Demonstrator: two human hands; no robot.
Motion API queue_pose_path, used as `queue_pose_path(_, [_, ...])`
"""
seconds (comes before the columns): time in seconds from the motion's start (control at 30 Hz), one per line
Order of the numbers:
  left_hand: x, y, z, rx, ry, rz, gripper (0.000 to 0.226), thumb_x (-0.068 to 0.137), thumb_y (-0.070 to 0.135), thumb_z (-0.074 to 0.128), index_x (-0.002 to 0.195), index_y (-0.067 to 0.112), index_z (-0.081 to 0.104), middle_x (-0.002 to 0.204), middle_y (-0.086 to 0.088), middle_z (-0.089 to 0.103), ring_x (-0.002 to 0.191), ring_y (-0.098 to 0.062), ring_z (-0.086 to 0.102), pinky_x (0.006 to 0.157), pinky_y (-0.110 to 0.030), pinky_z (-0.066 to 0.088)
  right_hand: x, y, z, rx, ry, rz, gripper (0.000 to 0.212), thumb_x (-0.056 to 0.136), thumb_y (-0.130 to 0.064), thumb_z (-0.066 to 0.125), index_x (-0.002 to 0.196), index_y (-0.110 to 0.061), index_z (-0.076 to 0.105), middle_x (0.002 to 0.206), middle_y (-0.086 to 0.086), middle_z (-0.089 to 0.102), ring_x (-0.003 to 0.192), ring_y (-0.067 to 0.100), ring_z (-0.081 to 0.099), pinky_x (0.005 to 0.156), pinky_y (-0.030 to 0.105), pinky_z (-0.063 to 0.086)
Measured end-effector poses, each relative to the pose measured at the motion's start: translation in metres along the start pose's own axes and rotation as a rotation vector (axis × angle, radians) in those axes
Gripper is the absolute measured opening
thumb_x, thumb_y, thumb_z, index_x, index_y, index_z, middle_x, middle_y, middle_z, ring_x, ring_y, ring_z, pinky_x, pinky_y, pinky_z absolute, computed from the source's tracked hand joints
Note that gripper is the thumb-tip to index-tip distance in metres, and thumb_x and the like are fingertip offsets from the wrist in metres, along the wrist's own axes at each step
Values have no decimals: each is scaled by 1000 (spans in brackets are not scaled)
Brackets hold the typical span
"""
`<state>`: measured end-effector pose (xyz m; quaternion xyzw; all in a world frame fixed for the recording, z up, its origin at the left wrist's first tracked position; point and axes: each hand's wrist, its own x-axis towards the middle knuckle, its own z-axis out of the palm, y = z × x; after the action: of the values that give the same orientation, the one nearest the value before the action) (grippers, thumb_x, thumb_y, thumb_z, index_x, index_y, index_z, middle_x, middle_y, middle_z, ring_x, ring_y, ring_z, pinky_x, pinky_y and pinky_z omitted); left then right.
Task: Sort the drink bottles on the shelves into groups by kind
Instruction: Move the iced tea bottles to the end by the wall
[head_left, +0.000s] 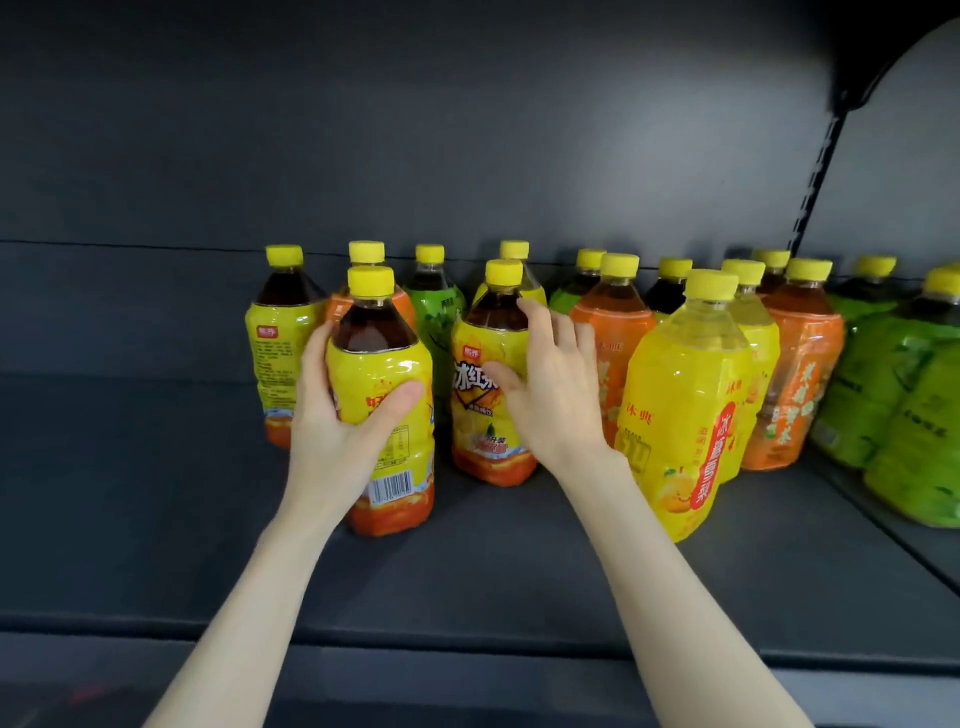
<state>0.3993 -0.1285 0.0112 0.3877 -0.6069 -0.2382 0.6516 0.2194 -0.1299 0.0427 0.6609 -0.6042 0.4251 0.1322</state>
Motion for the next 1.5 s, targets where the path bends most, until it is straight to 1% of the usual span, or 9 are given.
queue_pose_path(0.13, [-14,9,-5,151,28,6,89,71,64,64,143,40,18,129,16,31,107,11,35,85,-5,28,-21,-6,-15,41,57,8,64,87,-30,68,142,-12,42,132,13,54,119,32,42,100,40,36])
queue_pose_path(0.23, [-33,11,-17,231,-8,61,86,73,70,44,146,39,10,124,14,24,112,4,29,95,-22,27,-44,-9,-31,151,94,41,63,86,-30,70,142,-18,44,133,4,52,118,21,38,102,36,34])
queue_pose_path(0.43, [-34,9,-35,-41,-75,-118,76,70,71,54,132,30,39,124,7,47,112,-2,50,90,-19,42,-85,-29,-40,639,233,242,83,76,-45,73,146,-26,32,142,-10,46,133,6,39,107,23,36])
queue_pose_path(0.53, [-30,13,-31,-226,-226,-305,42,73,61,54,110,43,46,104,23,58,89,15,58,74,-12,47,-91,-38,-26,736,178,454,100,64,-63,72,146,-31,26,140,-10,49,126,6,50,105,38,45])
queue_pose_path(0.7, [-40,23,-25,-284,-181,-285,34,80,47,58,110,34,49,96,22,61,75,18,60,59,-8,47,-99,-46,-19,765,269,528,66,64,-64,69,122,-43,45,117,-12,64,107,5,62,94,38,53])
queue_pose_path(0.83, [-62,39,-20,-267,-131,-219,40,68,56,57,103,40,47,93,22,62,79,17,60,60,-8,47,-116,-51,-42,814,288,503,67,71,-60,65,128,-26,51,110,-13,69,100,1,65,87,29,54])
queue_pose_path(1.1, [-116,100,44,-377,-266,-172,41,67,58,56,102,35,59,87,21,68,81,9,64,60,-7,47,-168,-8,-149,702,432,563,57,73,-59,62,114,-19,59,94,-11,73,87,5,69,73,26,55])
queue_pose_path(1.3, [-210,159,131,-489,-441,-220,35,72,59,64,100,38,60,91,20,70,85,4,66,64,-12,52,-244,57,-259,547,521,667,51,70,-67,59,100,-26,62,93,-1,74,87,18,71,81,50,56])
queue_pose_path(1.5, [-319,227,223,-570,-602,-304,39,65,63,56,91,35,63,84,18,72,80,-1,68,70,-26,53,-331,119,-379,369,626,714,48,67,-69,54,91,-28,63,82,-10,73,77,8,70,72,34,56])
